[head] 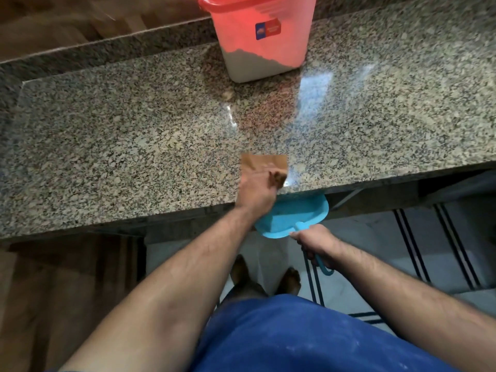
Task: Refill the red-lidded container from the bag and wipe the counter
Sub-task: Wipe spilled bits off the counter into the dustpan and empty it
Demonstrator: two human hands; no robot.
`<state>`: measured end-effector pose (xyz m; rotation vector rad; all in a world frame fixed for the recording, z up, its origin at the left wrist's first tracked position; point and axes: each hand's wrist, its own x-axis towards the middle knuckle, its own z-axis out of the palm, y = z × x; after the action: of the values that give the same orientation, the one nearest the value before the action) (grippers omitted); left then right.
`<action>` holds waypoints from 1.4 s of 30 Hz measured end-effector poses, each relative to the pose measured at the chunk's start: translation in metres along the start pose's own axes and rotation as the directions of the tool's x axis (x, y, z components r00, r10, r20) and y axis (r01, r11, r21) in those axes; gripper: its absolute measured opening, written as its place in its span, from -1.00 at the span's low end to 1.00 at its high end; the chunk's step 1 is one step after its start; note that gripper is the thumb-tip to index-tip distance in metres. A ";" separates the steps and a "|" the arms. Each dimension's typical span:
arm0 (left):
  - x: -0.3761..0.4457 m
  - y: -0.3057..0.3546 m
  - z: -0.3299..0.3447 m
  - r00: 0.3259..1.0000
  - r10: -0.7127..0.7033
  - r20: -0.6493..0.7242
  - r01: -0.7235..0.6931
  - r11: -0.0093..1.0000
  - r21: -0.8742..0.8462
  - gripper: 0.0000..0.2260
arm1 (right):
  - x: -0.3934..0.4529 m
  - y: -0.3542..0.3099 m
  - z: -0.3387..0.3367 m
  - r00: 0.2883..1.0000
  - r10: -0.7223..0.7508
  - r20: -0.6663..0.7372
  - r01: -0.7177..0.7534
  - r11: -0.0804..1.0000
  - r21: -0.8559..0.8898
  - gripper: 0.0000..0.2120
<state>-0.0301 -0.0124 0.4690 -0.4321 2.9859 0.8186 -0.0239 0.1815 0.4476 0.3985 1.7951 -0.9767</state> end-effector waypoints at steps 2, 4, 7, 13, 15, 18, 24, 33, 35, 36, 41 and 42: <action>-0.007 0.018 -0.003 0.991 0.045 0.124 -0.036 0.997 -0.068 -0.87 | -0.002 -0.002 0.004 1.000 -0.007 0.016 0.007 1.000 -0.010 -0.84; -0.004 0.017 -0.018 0.997 -0.013 0.078 0.021 0.994 -0.104 -0.88 | -0.004 -0.003 0.005 0.999 -0.011 0.038 0.012 1.000 -0.021 -0.85; -0.005 -0.001 -0.059 0.980 -0.175 -0.098 0.133 0.932 -0.336 -0.83 | -0.009 -0.005 0.000 0.999 -0.009 0.054 0.011 0.999 -0.048 -0.85; -0.011 -0.070 -0.087 0.880 -0.262 -0.397 0.217 0.964 -0.155 -0.74 | -0.016 -0.002 -0.012 0.998 -0.021 0.056 0.024 0.998 -0.063 -0.82; -0.013 -0.065 -0.062 0.844 -0.400 -0.356 0.406 0.912 -0.062 -0.72 | -0.018 -0.002 -0.010 0.999 -0.028 0.047 0.031 0.998 -0.062 -0.82; -0.019 -0.021 -0.015 0.860 -0.384 -0.336 0.393 0.919 -0.043 -0.88 | -0.021 -0.003 -0.004 0.999 -0.030 0.022 0.031 0.998 -0.062 -0.80; 0.009 0.049 -0.010 0.991 -0.090 0.103 0.113 0.960 -0.256 -0.82 | -0.024 0.000 -0.012 1.000 -0.009 0.023 0.011 0.998 -0.065 -0.84; -0.003 0.006 -0.038 0.921 -0.257 -0.293 0.200 0.957 -0.212 -0.83 | -0.027 0.018 -0.035 1.000 -0.008 -0.022 0.008 1.000 0.017 -0.81; -0.012 0.022 -0.014 0.959 -0.243 -0.145 0.233 0.969 -0.084 -0.84 | -0.028 0.018 -0.034 0.999 -0.002 -0.038 0.003 1.000 0.027 -0.81; -0.016 0.034 0.000 0.977 -0.196 -0.088 0.191 0.979 -0.068 -0.80 | -0.028 0.018 -0.033 0.999 0.001 -0.046 0.000 1.000 0.030 -0.80; 0.018 0.100 0.010 0.996 -0.070 0.053 0.083 0.945 -0.317 -0.77 | -0.033 0.015 -0.038 0.998 -0.001 -0.064 0.004 0.999 0.039 -0.86; 0.030 0.109 0.007 0.996 -0.087 0.035 0.093 0.923 -0.373 -0.77 | -0.036 0.015 -0.041 0.998 -0.002 -0.066 0.005 0.999 0.040 -0.86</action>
<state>-0.0882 0.0730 0.5150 -0.5600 2.7621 1.3795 -0.0234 0.2284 0.4795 0.4575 1.8378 -1.0140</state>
